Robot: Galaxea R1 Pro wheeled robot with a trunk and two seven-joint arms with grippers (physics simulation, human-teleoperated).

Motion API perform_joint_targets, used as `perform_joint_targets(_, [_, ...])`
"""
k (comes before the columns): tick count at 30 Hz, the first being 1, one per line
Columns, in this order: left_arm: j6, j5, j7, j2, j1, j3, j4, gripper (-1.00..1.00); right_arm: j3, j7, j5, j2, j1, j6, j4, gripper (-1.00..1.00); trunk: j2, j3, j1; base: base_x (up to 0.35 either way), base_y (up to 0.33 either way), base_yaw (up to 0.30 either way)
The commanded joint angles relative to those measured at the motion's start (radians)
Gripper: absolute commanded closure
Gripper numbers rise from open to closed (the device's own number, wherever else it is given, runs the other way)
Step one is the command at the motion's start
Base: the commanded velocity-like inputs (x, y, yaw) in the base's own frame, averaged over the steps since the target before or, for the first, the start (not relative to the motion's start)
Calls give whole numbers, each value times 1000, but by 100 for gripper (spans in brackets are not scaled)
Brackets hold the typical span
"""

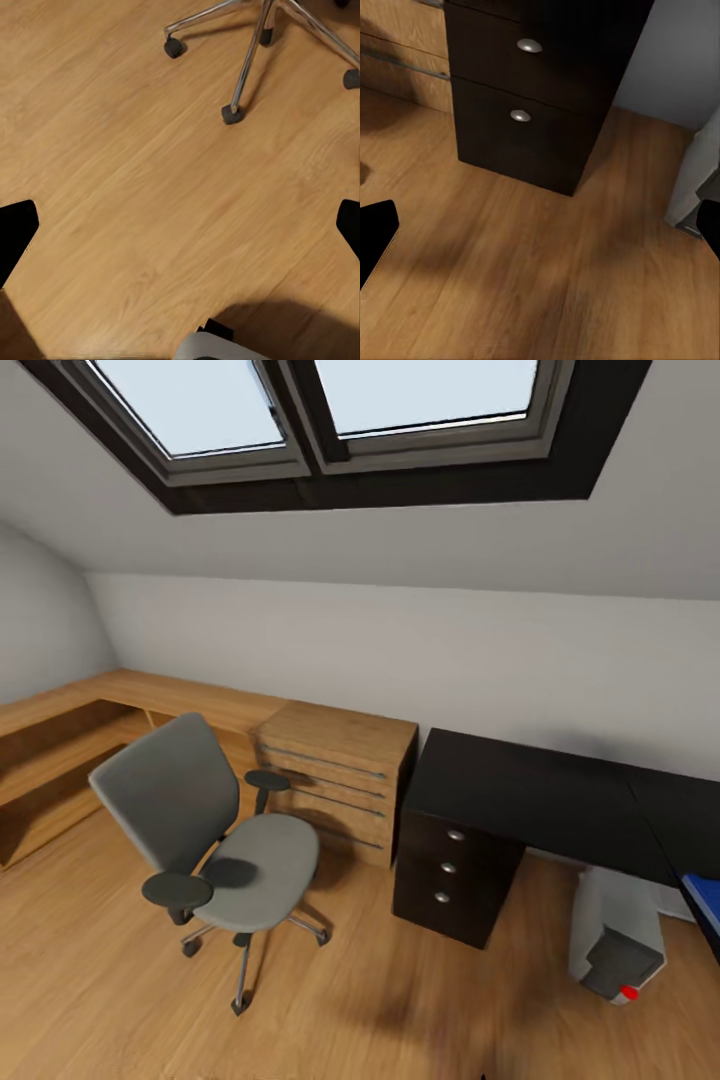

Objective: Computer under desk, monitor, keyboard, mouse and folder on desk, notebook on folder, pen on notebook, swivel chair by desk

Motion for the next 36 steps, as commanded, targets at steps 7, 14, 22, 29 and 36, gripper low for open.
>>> perform_joint_targets(7, [-26, -2, 7, 1, 2, -11, -1, -100, 9, -5, -5, 1, -1, -2, 2, -100, -2, -2, 0, 0, 0, 284])
perform_joint_targets(14, [-94, -4, 6, -5, 53, -14, 85, -100, 9, -5, -5, 1, -1, 0, 3, -100, -2, -2, 0, 0, 0, 284])
perform_joint_targets(22, [-94, -7, 4, -8, 74, -15, 113, -100, 10, -4, -5, 2, -1, 5, 2, -100, -2, -2, 0, 0, 0, 284])
perform_joint_targets(29, [-94, -6, 0, -5, 76, -12, 114, -100, 10, -5, -5, 2, -1, 5, 2, -100, -2, -2, 0, 0, 0, 285])
perform_joint_targets(36, [-94, -7, -3, -9, 76, -13, 114, -100, 10, -3, -5, 1, -1, 5, 2, -100, -2, -2, 0, 0, 0, 285])
